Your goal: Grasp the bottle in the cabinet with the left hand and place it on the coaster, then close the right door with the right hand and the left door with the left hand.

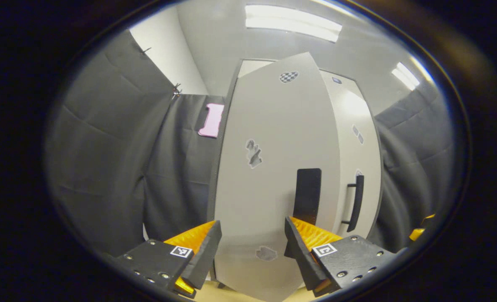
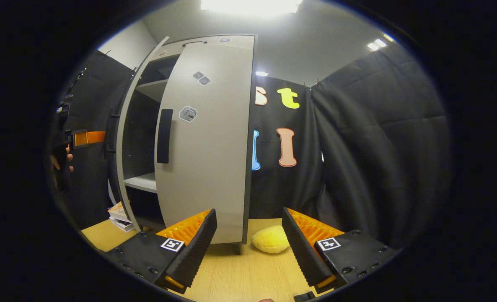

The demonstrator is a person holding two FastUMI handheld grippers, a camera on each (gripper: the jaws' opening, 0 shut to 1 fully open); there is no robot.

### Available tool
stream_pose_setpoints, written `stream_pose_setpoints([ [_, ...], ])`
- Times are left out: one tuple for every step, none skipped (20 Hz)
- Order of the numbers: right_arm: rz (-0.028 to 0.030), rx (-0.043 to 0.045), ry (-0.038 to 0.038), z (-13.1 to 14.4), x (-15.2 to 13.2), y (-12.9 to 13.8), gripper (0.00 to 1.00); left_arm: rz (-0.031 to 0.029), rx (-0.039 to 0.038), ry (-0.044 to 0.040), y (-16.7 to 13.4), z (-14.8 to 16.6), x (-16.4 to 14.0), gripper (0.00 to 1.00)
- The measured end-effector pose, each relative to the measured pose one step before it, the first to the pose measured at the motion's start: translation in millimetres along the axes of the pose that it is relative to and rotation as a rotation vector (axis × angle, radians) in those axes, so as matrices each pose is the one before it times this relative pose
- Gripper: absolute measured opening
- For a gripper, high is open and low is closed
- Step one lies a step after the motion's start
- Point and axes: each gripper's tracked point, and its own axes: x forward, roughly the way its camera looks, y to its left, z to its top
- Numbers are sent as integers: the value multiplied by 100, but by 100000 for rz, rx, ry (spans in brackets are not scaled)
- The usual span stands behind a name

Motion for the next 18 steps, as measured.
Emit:
stream_pose_setpoints([
  [584,484,337,-89,-320,-216,99,426,2343,-994,-415,95,-111,95],
  [841,531,95,35,-174,-143,99,689,3125,-1095,-169,217,-343,95],
  [783,308,-263,276,-150,-69,99,316,3161,-1010,-304,119,-195,95],
  [713,74,-262,-45,-69,-179,99,-580,2442,-698,-448,208,-302,95],
  [789,-10,-397,153,-66,-104,99,-1157,1596,15,-313,-25,-114,94],
  [901,281,-313,120,-143,19,96,-36,1201,111,-19,62,-428,81],
  [1086,727,-297,259,-32,60,99,308,1359,-185,33,28,-230,94],
  [1498,1003,-31,171,-150,161,99,350,1421,-278,85,137,-553,94],
  [1556,988,-138,235,-222,235,96,228,1313,-247,244,-19,-1046,94],
  [1378,678,-480,377,-424,244,96,326,1237,249,301,-43,-1236,94],
  [968,282,-1032,434,-499,185,96,308,1203,476,400,-142,-1486,94],
  [537,-205,-1059,472,-693,217,99,40,1145,860,474,-149,-1298,94],
  [-84,-212,-1105,404,-540,152,99,259,894,895,558,-372,-1224,92],
  [-306,-181,-959,308,-787,119,96,414,219,1180,620,-300,-1158,90],
  [-216,90,-888,384,-747,317,96,-152,-324,1677,566,-462,-1207,88],
  [145,37,-725,373,-696,454,99,54,-984,1816,677,-523,-1307,88],
  [-600,42,-546,345,-603,338,99,-214,-1358,1563,556,-392,-951,81],
  [-1531,519,-81,210,-771,111,99,141,-1169,2094,640,-591,-1185,95],
])
